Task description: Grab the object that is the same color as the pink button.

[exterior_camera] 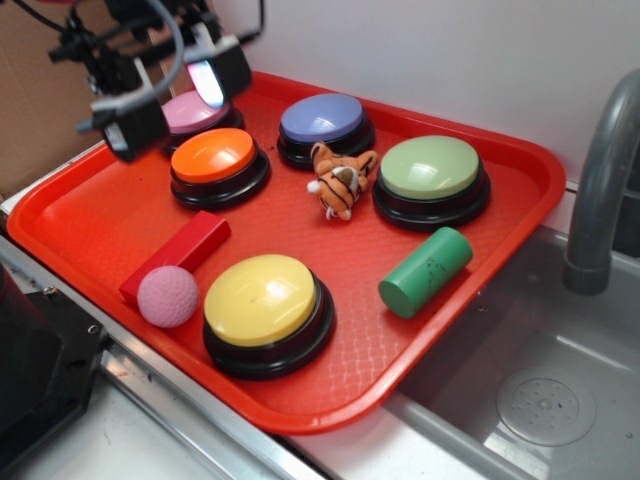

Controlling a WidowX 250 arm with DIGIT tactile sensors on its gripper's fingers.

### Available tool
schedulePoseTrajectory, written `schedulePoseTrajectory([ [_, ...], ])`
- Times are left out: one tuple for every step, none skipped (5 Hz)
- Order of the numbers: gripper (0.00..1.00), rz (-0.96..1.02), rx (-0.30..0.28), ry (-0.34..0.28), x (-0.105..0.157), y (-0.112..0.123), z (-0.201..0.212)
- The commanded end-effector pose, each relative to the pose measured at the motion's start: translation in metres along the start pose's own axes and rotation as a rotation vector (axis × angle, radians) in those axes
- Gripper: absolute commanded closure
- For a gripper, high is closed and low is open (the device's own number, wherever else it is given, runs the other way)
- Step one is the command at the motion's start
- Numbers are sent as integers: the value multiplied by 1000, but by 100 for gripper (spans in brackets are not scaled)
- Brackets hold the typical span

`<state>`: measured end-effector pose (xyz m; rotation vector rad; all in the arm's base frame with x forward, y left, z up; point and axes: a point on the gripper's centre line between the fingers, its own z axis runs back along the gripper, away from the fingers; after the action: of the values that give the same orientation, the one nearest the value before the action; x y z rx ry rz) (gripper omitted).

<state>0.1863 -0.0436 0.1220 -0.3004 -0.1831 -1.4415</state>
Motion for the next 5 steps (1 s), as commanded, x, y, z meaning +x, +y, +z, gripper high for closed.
schedulePoseTrajectory([
  [0, -139, -127, 15, -4, -30, -30],
  [0, -124, -119, 18, -12, -37, -45],
  [0, -158, -109, 22, -17, -44, -61],
  [0, -164, -92, 34, -22, -45, -75],
  [0, -167, -96, 19, -27, -44, -86],
])
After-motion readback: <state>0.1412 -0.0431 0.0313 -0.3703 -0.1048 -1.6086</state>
